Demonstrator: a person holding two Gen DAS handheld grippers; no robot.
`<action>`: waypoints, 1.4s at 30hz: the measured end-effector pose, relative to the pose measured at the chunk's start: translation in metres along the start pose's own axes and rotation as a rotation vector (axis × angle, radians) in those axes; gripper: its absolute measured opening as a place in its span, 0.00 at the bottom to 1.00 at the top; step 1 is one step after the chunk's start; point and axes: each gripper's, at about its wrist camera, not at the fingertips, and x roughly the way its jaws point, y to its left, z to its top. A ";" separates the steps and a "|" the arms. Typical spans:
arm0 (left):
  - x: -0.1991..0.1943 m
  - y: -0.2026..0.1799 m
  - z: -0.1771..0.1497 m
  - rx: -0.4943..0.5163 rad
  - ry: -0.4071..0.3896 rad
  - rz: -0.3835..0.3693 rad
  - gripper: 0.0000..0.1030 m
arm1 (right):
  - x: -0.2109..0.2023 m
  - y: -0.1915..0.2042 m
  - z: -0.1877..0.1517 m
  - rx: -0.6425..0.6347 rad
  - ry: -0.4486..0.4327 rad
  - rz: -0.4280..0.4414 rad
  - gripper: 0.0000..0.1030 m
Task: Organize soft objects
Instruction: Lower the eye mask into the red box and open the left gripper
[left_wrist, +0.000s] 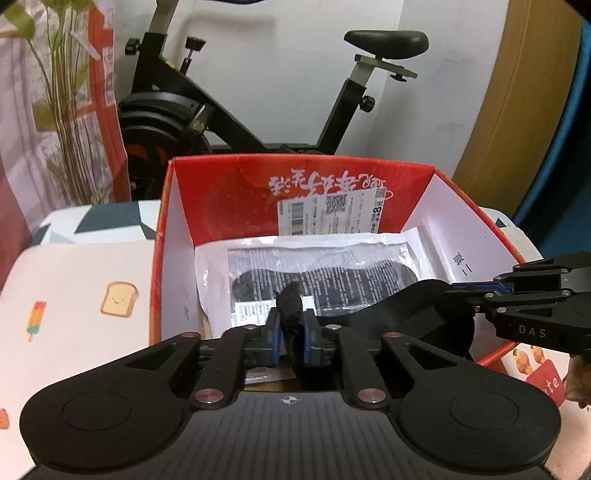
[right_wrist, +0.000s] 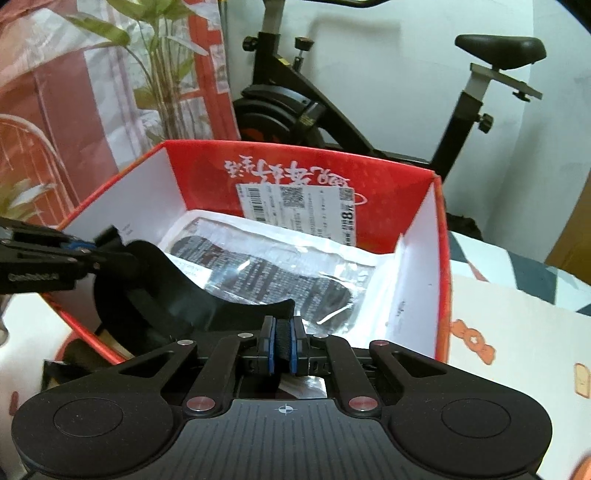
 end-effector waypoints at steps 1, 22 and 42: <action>-0.001 -0.001 0.000 0.006 -0.005 0.004 0.27 | 0.000 0.001 0.000 -0.006 0.002 -0.015 0.10; -0.048 -0.014 -0.001 0.031 -0.146 0.047 0.85 | -0.057 -0.005 -0.009 0.088 -0.136 -0.038 0.85; -0.099 -0.029 -0.068 -0.022 -0.157 0.136 1.00 | -0.100 0.002 -0.079 0.220 -0.216 -0.027 1.00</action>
